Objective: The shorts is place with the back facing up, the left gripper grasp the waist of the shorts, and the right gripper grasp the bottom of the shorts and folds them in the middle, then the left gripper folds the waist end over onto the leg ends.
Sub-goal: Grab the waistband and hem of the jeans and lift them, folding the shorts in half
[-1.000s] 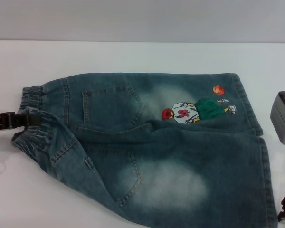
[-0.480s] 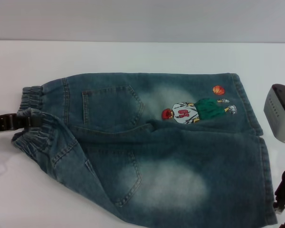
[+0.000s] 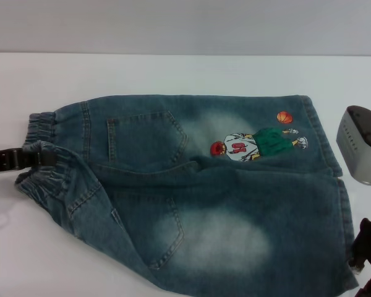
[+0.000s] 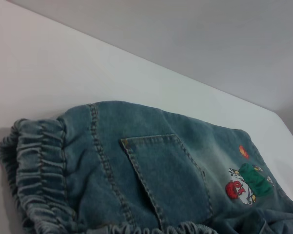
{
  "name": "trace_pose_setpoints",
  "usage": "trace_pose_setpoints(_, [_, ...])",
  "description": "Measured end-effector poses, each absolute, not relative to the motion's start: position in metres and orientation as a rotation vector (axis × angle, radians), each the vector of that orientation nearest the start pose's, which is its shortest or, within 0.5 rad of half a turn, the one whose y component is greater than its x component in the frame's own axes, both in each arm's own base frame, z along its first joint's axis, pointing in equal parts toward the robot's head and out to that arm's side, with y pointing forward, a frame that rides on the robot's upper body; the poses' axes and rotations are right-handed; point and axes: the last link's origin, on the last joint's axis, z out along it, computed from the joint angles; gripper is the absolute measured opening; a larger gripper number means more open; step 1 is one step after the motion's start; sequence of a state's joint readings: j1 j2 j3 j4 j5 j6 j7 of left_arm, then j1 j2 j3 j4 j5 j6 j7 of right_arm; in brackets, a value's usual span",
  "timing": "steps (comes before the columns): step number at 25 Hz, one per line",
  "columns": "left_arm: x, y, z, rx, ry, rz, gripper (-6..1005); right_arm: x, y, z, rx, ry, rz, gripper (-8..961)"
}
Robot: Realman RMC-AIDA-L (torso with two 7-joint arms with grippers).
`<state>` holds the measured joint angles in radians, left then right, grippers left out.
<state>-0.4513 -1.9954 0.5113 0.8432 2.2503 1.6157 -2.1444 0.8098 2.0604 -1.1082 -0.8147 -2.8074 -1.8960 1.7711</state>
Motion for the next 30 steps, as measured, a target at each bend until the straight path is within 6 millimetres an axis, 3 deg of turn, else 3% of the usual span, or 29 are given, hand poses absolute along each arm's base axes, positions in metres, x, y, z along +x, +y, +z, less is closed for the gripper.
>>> trace_pose_setpoints(30, [-0.324,0.315,0.074,-2.292,-1.595,-0.516,58,0.22,0.325,-0.017,-3.281,0.407,-0.983,549])
